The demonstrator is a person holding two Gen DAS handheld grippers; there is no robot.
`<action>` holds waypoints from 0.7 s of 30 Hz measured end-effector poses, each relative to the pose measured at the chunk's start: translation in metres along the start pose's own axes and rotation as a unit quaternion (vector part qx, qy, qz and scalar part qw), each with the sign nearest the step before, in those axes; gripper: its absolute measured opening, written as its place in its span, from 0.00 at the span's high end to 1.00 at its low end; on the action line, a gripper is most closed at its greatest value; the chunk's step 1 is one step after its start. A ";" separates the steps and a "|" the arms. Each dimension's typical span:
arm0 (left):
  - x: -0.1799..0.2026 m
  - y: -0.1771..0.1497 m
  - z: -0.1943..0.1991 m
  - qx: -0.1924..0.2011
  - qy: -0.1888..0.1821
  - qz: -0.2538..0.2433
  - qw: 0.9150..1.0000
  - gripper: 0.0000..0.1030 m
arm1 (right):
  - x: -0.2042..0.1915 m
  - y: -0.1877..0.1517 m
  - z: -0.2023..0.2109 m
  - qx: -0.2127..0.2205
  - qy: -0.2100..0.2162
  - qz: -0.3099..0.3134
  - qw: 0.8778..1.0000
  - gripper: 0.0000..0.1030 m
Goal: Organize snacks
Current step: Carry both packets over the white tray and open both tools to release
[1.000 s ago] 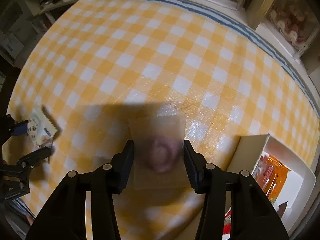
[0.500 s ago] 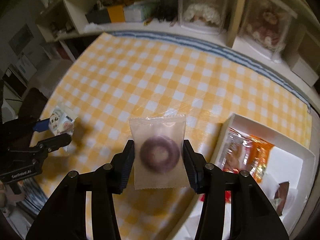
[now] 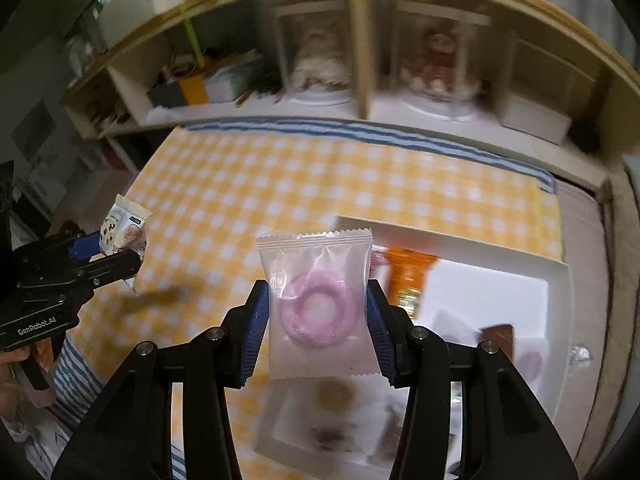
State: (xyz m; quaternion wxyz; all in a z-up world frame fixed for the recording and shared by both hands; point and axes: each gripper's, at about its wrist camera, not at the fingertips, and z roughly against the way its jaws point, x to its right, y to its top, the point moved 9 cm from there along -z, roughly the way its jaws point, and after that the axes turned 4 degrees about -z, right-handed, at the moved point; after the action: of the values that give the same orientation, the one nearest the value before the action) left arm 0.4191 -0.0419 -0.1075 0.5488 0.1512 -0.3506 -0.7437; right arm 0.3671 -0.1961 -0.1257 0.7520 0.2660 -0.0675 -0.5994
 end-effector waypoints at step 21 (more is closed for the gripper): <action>0.168 0.062 -0.131 -0.004 -0.049 -0.054 0.997 0.58 | 0.177 -0.032 0.068 0.056 -0.060 -0.091 0.993 0.53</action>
State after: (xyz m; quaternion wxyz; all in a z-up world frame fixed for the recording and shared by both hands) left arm 0.4841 -0.2525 -0.1310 0.4907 0.1313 -0.3649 -0.7803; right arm 0.3591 -0.3882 -0.1217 0.6732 0.2763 -0.1211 -0.6751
